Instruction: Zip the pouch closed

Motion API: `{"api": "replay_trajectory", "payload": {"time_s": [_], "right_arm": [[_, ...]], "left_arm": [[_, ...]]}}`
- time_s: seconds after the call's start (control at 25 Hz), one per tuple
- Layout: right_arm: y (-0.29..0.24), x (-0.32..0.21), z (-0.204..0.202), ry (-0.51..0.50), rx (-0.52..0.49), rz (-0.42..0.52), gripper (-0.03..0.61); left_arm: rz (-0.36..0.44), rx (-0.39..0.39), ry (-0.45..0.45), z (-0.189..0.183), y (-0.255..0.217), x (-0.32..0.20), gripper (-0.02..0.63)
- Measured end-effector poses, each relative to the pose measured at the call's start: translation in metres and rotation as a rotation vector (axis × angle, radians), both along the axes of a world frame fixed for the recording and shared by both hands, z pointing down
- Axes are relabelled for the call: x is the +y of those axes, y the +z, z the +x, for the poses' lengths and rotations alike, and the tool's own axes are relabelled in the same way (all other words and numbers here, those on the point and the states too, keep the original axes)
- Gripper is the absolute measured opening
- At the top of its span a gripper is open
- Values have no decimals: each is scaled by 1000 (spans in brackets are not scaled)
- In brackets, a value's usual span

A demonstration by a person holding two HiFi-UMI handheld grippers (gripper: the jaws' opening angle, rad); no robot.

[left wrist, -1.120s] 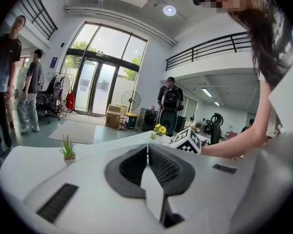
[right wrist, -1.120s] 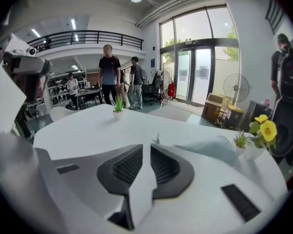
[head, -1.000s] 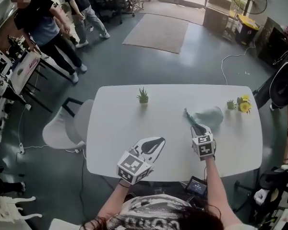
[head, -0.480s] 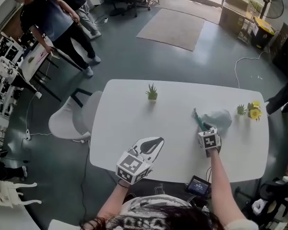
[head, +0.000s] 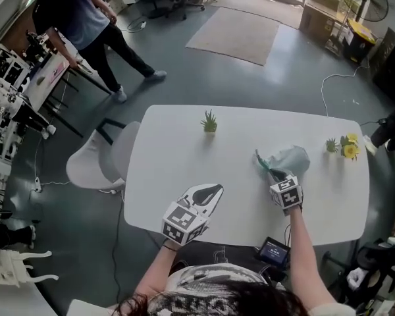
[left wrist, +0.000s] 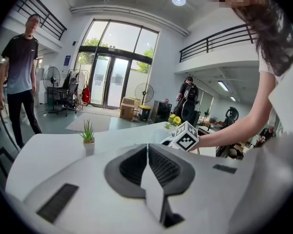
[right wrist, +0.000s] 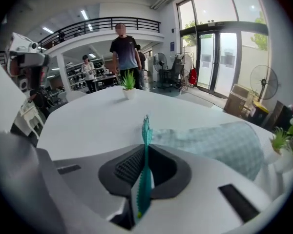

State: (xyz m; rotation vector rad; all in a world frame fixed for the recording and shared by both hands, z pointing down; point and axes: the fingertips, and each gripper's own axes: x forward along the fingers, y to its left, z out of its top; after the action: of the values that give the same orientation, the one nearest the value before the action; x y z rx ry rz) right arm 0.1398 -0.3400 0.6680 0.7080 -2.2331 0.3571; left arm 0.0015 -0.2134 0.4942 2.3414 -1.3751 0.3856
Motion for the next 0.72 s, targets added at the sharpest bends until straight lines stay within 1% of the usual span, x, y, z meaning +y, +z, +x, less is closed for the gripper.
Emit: {"api": "replay_trajectory", "payload": {"time_s": [0.08,0.24,0.36,0.52,0.56,0.6,0.64,0.72], "right_arm": [[-7,17,-12,-58,-21,-5,23],[-13,51,-30,-159,-14,-12,21],[-18,74,-43,-215,-13,-10,21],[-22,102,-57,-293,-24,-8,21],[-22,109,-60,-313,-23,-8,21],[-23,115,-62,-332,-21,-9,21],[-23,121,-63,-350,-17,-10,21],[-24,132,-67,-382,-12,-11,21]], "left_arm": [[-10,-13,20,-2,8,0,18],[-32,-39,37,-12,28,-4,18],[-64,-36,74,-18,48,-7,18],[-98,-26,187,-21,75,-11,25],[-110,-26,225,-21,83,-12,52],[-123,-29,265,-21,90,-12,101],[-136,-37,306,-22,97,-11,131],[-159,-56,382,-24,109,-10,133]]}}
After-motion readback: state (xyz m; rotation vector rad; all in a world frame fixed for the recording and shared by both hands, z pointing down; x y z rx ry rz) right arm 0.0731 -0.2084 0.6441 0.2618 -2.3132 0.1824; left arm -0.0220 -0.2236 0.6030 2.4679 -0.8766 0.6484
